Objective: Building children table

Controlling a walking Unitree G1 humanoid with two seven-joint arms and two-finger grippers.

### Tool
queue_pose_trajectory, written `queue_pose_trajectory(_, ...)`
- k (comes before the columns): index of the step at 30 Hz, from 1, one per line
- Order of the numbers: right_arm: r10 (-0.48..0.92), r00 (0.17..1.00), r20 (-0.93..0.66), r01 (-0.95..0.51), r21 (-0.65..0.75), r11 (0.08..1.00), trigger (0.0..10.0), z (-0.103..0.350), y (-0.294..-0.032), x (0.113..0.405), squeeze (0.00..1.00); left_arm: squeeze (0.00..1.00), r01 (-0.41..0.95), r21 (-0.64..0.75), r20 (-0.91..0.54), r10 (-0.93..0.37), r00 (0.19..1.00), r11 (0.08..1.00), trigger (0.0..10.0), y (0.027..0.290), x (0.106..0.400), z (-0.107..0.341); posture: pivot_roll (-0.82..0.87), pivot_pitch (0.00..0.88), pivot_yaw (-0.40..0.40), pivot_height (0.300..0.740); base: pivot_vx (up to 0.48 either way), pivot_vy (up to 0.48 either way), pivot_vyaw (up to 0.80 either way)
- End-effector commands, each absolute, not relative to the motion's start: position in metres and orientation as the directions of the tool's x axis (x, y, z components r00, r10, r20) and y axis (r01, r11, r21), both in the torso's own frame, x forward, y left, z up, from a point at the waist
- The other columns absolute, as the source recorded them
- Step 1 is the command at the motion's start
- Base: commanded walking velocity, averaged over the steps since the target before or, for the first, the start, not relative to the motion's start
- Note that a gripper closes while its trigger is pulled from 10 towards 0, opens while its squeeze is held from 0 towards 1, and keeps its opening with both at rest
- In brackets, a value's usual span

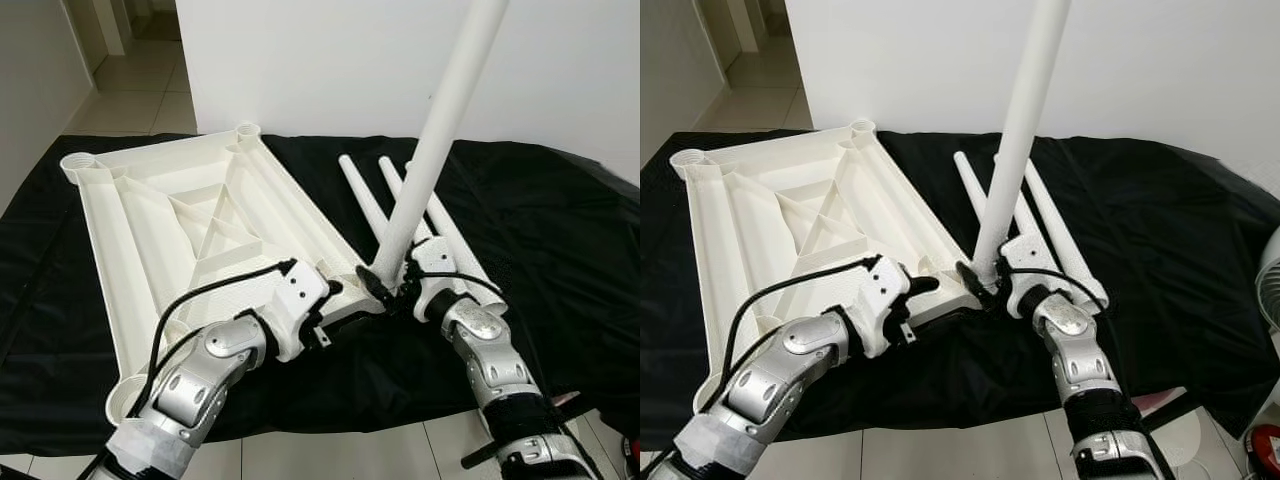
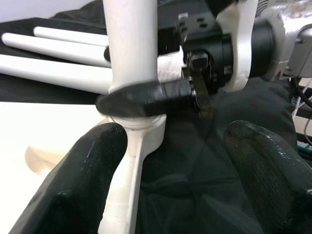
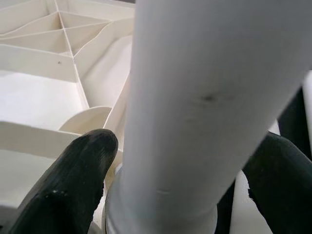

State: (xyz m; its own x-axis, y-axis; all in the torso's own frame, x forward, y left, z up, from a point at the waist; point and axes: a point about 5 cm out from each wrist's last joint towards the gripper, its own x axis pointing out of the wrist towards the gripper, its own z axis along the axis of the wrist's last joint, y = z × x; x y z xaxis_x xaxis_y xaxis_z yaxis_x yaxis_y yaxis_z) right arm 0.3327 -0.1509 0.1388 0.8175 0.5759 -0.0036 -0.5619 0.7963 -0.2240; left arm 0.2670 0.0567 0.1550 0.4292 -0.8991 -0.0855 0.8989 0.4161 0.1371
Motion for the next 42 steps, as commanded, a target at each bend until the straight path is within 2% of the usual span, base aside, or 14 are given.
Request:
queue_pose_trajectory(1,0.605,0.795,-0.033,-0.594,-0.244,0.767,10.0,0.137,-0.152,0.336,0.00,0.00,0.937,0.135,-0.106,-0.936,0.337,0.322,10.0,0.055,0.262,0.154,0.04,0.025,-0.049,0.740,0.000,0.000,0.00)
queue_pose_trajectory(2,0.605,0.795,-0.033,-0.594,-0.244,0.767,10.0,0.137,-0.152,0.336,0.00,0.00,0.937,0.135,-0.106,-0.936,0.337,0.322,10.0,0.055,0.262,0.154,0.04,0.025,-0.049,0.740,0.000,0.000,0.00)
queue_pose_trajectory(3,0.622,0.781,-0.048,-0.614,-0.240,0.752,8.8,0.135,-0.150,0.337,0.00,0.00,0.936,0.137,-0.105,-0.935,0.340,0.325,10.0,0.055,0.263,0.155,0.04,0.025,-0.049,0.740,0.000,0.000,0.00)
queue_pose_trajectory(5,0.634,0.771,-0.057,-0.627,-0.237,0.742,8.8,0.134,-0.150,0.337,0.00,0.00,0.935,0.138,-0.105,-0.934,0.341,0.326,10.0,0.055,0.263,0.155,0.04,0.025,-0.049,0.740,0.000,0.000,0.00)
queue_pose_trajectory(6,0.640,0.765,-0.069,-0.636,-0.241,0.734,4.9,0.132,-0.148,0.338,0.00,0.00,0.935,0.138,-0.103,-0.935,0.340,0.325,10.0,0.055,0.263,0.156,0.05,0.025,-0.049,0.740,0.000,0.000,0.00)
queue_pose_trajectory(7,0.640,0.765,-0.069,-0.636,-0.241,0.734,4.9,0.132,-0.148,0.338,0.00,0.00,0.935,0.138,-0.103,-0.935,0.340,0.325,10.0,0.055,0.263,0.156,0.05,0.025,-0.049,0.740,0.000,0.000,0.00)
queue_pose_trajectory(8,0.644,0.761,-0.080,-0.641,-0.247,0.726,1.8,0.129,-0.146,0.339,0.00,0.00,0.936,0.139,-0.102,-0.936,0.338,0.323,10.0,0.054,0.262,0.156,0.05,0.025,-0.049,0.740,0.000,0.000,0.00)
queue_pose_trajectory(9,0.645,0.759,-0.088,-0.644,-0.249,0.723,0.0,0.127,-0.144,0.340,0.00,0.00,0.937,0.139,-0.100,-0.937,0.336,0.321,10.0,0.053,0.262,0.156,0.05,0.025,-0.049,0.740,0.000,0.000,0.00)
queue_pose_trajectory(20,0.661,0.744,-0.097,-0.664,-0.216,0.716,0.0,0.117,-0.144,0.339,0.00,0.00,0.939,0.138,-0.095,-0.939,0.330,0.315,10.0,0.051,0.259,0.157,0.06,0.027,-0.052,0.740,0.000,0.000,0.00)
queue_pose_trajectory(21,0.645,0.758,-0.096,-0.649,-0.200,0.734,10.0,0.115,-0.144,0.339,0.00,0.00,0.939,0.138,-0.095,-0.939,0.330,0.316,10.0,0.051,0.259,0.157,0.06,0.027,-0.052,0.740,0.000,0.000,0.00)
queue_pose_trajectory(27,0.574,0.812,-0.104,-0.583,-0.144,0.799,10.0,0.111,-0.147,0.342,0.00,0.00,0.939,0.137,-0.092,-0.940,0.328,0.314,10.0,0.050,0.259,0.158,0.06,0.026,-0.055,0.740,0.000,0.000,0.00)
queue_pose_trajectory(32,0.416,0.906,-0.081,-0.421,-0.056,0.906,10.0,0.109,-0.139,0.343,0.00,0.00,0.942,0.136,-0.088,-0.943,0.320,0.307,10.0,0.047,0.260,0.158,0.04,0.023,-0.054,0.740,0.000,0.000,0.00)
queue_pose_trajectory(34,0.416,0.906,-0.081,-0.421,-0.056,0.906,10.0,0.109,-0.139,0.343,0.00,0.00,0.942,0.136,-0.088,-0.943,0.320,0.307,10.0,0.047,0.260,0.158,0.04,0.023,-0.054,0.740,0.000,0.000,0.00)
queue_pose_trajectory(42,0.157,0.987,-0.014,-0.155,0.086,0.984,10.0,0.110,-0.097,0.324,0.00,0.00,0.949,0.133,-0.081,-0.951,0.299,0.287,10.0,0.041,0.259,0.157,0.04,0.010,-0.067,0.740,0.000,0.000,0.00)
